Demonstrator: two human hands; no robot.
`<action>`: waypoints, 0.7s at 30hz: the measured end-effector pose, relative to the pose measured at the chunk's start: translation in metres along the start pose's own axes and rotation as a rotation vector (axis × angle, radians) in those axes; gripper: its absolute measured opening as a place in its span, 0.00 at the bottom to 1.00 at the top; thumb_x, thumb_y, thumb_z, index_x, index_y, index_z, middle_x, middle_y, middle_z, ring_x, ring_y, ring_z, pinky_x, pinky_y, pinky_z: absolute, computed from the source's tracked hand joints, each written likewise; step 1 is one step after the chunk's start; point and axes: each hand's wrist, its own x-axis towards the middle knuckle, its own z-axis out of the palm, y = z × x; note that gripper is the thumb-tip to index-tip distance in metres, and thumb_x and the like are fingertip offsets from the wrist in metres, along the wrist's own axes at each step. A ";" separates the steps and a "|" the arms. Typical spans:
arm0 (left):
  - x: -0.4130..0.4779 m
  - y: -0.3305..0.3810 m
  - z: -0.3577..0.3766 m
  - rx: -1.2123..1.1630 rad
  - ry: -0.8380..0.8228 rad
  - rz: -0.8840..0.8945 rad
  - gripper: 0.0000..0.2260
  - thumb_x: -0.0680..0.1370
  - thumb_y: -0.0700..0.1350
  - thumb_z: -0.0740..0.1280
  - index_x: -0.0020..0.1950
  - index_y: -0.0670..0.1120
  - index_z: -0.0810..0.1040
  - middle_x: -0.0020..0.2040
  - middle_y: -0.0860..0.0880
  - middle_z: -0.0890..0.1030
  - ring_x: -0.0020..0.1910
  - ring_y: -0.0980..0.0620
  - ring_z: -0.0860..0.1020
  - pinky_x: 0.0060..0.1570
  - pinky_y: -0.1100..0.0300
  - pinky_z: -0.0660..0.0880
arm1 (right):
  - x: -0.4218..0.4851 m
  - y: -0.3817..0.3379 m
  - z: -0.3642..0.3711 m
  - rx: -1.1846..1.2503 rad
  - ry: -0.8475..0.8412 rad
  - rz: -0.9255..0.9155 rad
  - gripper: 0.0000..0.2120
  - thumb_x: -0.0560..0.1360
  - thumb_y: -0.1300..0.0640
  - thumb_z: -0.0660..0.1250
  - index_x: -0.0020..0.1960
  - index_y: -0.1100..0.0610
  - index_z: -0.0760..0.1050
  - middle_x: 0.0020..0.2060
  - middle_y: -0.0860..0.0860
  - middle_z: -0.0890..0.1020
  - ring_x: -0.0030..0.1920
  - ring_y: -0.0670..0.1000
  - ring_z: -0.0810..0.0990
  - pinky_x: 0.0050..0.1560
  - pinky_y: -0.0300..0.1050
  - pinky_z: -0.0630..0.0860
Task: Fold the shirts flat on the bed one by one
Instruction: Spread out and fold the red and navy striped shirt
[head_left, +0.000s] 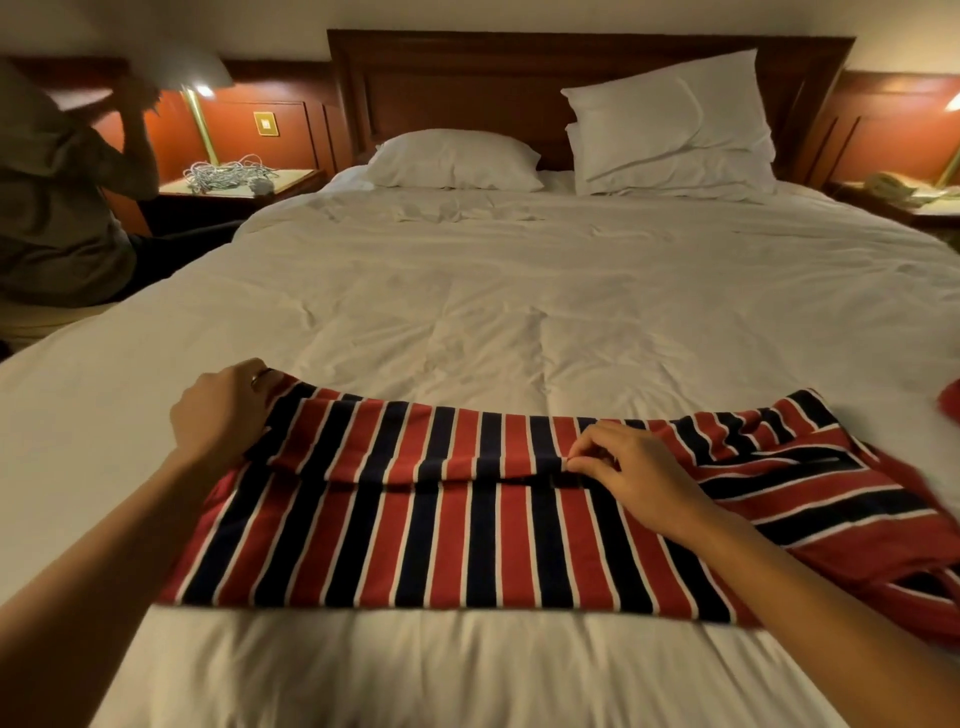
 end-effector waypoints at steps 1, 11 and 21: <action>0.002 -0.001 -0.002 0.014 0.009 0.015 0.13 0.84 0.51 0.59 0.54 0.46 0.80 0.49 0.38 0.82 0.45 0.35 0.79 0.42 0.50 0.73 | 0.001 -0.001 -0.003 0.016 -0.003 0.005 0.02 0.75 0.50 0.71 0.45 0.44 0.79 0.40 0.38 0.80 0.46 0.38 0.79 0.47 0.32 0.75; 0.016 -0.018 0.012 -0.139 -0.458 -0.275 0.30 0.78 0.68 0.59 0.43 0.42 0.80 0.42 0.43 0.83 0.39 0.45 0.80 0.43 0.52 0.77 | 0.022 0.013 0.001 -0.079 0.030 0.185 0.17 0.78 0.37 0.58 0.50 0.46 0.80 0.49 0.42 0.79 0.49 0.43 0.78 0.54 0.47 0.78; 0.015 -0.017 0.015 -0.233 -0.222 -0.223 0.14 0.84 0.54 0.60 0.52 0.44 0.75 0.54 0.38 0.80 0.47 0.41 0.74 0.47 0.50 0.71 | 0.015 0.039 0.047 -0.388 -0.259 0.379 0.37 0.73 0.25 0.36 0.79 0.37 0.40 0.80 0.47 0.41 0.79 0.52 0.37 0.77 0.54 0.37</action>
